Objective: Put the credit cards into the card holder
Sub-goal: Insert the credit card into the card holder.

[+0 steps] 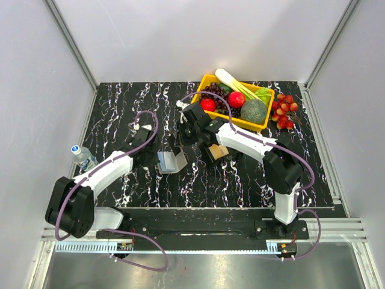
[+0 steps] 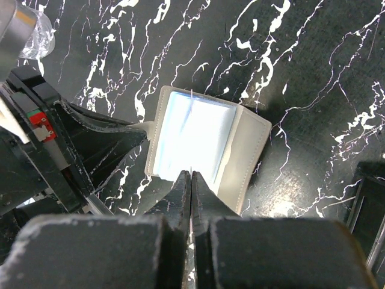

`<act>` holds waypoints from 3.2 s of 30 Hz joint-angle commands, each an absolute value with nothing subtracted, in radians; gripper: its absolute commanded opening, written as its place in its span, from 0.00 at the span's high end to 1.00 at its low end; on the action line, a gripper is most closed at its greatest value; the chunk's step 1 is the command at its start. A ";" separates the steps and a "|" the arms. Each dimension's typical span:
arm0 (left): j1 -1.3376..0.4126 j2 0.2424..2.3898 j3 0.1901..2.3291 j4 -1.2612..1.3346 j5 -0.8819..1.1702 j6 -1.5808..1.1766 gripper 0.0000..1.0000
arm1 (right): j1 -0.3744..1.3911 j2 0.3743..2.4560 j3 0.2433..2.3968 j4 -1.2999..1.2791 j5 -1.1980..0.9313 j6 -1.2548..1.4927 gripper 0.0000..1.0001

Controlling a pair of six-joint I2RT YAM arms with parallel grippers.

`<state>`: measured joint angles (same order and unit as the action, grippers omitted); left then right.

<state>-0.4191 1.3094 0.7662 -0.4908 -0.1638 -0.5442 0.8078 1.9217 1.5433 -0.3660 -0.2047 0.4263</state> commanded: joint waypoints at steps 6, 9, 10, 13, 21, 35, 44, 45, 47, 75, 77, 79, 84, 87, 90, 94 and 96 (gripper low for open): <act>-0.417 1.198 0.810 -0.439 -0.078 -0.535 1.00 | 0.811 1.902 1.539 -0.345 -0.209 0.443 1.00; -0.417 1.178 0.822 -0.439 -0.051 -0.528 1.00 | 0.811 1.893 1.531 -0.351 -0.164 0.448 1.00; -0.417 1.183 0.827 -0.443 -0.046 -0.525 1.00 | 0.811 1.887 1.528 -0.351 -0.155 0.448 1.00; -0.417 1.207 0.831 -0.443 -0.019 -0.528 1.00 | 0.811 1.875 1.525 -0.351 -0.138 0.446 1.00; -0.433 1.196 0.824 -0.468 -0.083 -0.546 1.00 | 0.810 1.867 1.517 -0.356 -0.130 0.443 1.00; -0.431 1.350 0.640 -0.434 -0.183 -0.629 1.00 | 0.810 1.865 1.506 -0.360 -0.121 0.434 1.00; -0.431 1.286 0.696 -0.437 -0.164 -0.617 1.00 | 0.807 1.878 1.519 -0.365 -0.152 0.446 1.00; -0.433 1.266 0.703 -0.433 -0.157 -0.617 1.00 | 0.808 1.878 1.519 -0.365 -0.149 0.446 1.00; -0.431 1.230 0.727 -0.428 -0.118 -0.604 1.00 | 0.808 1.881 1.520 -0.368 -0.138 0.439 1.00; -0.433 1.278 0.675 -0.430 -0.129 -0.620 1.00 | 0.804 1.873 1.508 -0.380 -0.107 0.445 1.00; -0.433 1.284 0.680 -0.433 -0.127 -0.615 1.00 | 0.804 1.875 1.508 -0.380 -0.101 0.448 1.00; -0.433 1.284 0.681 -0.433 -0.129 -0.614 1.00 | 0.804 1.875 1.508 -0.382 -0.100 0.448 1.00; -0.433 1.293 0.680 -0.436 -0.138 -0.609 1.00 | 0.802 1.873 1.505 -0.384 -0.089 0.448 1.00; -0.433 1.318 0.681 -0.440 -0.149 -0.607 1.00 | 0.802 1.867 1.508 -0.384 -0.095 0.446 1.00; -0.433 1.347 0.680 -0.442 -0.153 -0.609 1.00 | 0.802 1.853 1.508 -0.379 -0.092 0.442 1.00; -0.433 1.358 0.678 -0.431 -0.149 -0.603 1.00 | 0.799 1.848 1.513 -0.379 -0.087 0.439 1.00; -0.433 1.348 0.678 -0.428 -0.149 -0.601 1.00 | 0.798 1.855 1.513 -0.379 -0.089 0.439 1.00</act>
<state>-0.4316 1.3594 0.6720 -0.4614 -0.1280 -0.6102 0.8055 1.9141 1.5028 -0.3904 -0.1131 0.4427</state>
